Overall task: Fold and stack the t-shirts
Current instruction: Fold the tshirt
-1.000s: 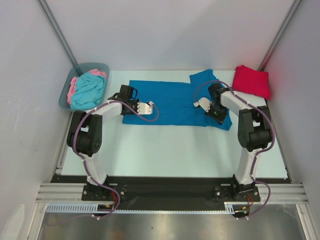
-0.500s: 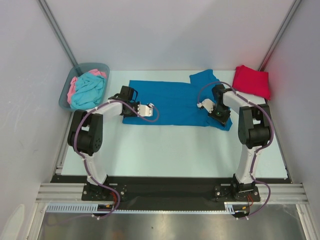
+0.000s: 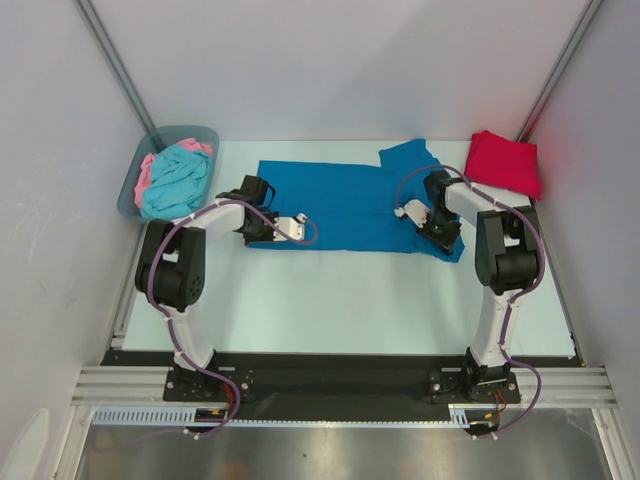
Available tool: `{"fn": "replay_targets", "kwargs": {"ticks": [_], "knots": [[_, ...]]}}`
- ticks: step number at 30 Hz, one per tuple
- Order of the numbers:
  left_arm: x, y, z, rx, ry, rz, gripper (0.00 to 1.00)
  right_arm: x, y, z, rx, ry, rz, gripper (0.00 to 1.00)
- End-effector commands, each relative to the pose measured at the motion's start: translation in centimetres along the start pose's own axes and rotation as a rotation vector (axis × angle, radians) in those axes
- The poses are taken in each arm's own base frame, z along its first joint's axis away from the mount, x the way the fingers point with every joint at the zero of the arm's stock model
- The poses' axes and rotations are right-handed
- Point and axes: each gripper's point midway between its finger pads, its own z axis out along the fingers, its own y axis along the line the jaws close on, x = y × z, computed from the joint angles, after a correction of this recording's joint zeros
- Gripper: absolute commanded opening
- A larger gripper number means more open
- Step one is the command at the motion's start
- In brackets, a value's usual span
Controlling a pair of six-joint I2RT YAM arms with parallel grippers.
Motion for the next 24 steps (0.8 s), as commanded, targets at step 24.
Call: {"fn": "replay_targets", "kwargs": {"ticks": [24], "knots": [[5.6,-0.5,2.7,0.069,0.186,0.031,0.0,4.6,-3.1,1.0,-0.004,0.052,0.028,0.06]]}}
